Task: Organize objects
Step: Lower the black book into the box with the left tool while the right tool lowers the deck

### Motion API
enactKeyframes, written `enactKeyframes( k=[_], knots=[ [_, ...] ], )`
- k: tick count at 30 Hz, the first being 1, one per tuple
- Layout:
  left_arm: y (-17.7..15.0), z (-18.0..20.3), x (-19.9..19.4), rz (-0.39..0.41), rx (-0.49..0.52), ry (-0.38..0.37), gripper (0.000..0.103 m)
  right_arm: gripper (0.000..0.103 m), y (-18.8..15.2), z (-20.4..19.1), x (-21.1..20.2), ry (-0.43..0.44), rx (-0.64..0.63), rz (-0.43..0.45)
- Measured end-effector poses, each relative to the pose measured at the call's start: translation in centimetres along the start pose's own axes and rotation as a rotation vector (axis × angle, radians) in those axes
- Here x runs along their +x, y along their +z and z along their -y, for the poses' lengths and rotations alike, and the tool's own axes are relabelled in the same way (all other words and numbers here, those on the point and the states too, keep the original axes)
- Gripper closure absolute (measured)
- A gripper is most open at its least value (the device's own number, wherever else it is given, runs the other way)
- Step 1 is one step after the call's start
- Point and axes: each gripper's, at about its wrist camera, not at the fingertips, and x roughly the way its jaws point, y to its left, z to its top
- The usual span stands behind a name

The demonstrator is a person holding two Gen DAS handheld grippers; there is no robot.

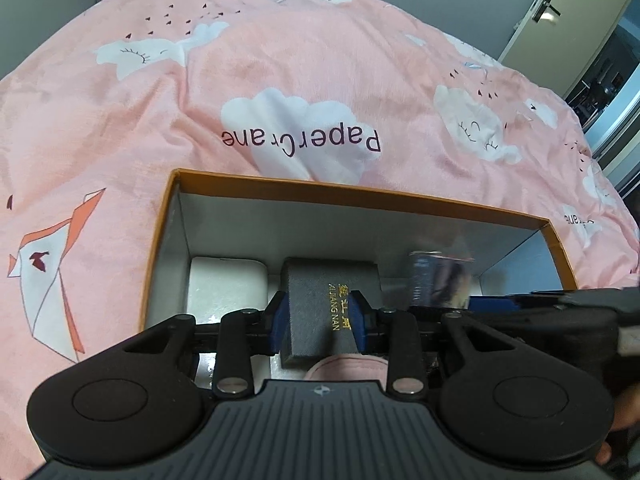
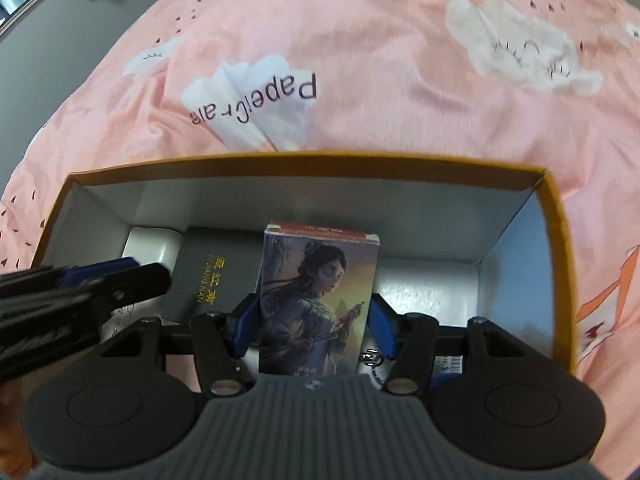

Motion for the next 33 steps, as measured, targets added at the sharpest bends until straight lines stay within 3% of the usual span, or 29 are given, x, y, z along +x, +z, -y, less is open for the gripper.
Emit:
enactKeyframes(
  k=[9, 13, 17, 22, 26, 33],
  knots=[
    [-0.5, -0.3, -0.5, 0.01, -0.003, -0.023, 0.066, 0.042, 0.0, 1.2, 1.6, 0.038, 0.134, -0.024],
    [-0.7, -0.3, -0.5, 0.009, 0.0, -0.022, 0.066, 0.043, 0.0, 1.9, 1.1, 0.081, 0.175, -0.008],
    [-0.8, -0.4, -0.6, 0.006, -0.007, -0.028, 0.066, 0.045, 0.2, 2.4, 0.4, 0.067, 0.183, -0.021],
    [-1.0, -0.3, -0.6, 0.001, -0.012, -0.033, 0.066, 0.061, -0.5, 3.2, 0.8, 0.101, 0.236, -0.071],
    [-1.2, -0.3, -0.6, -0.004, -0.008, -0.034, 0.066, 0.076, -0.9, 3.1, 0.9, 0.119, 0.258, -0.062],
    [-1.4, -0.3, -0.7, -0.001, -0.003, -0.039, 0.067, 0.077, -0.9, 2.7, 1.3, 0.115, 0.239, -0.051]
  ],
)
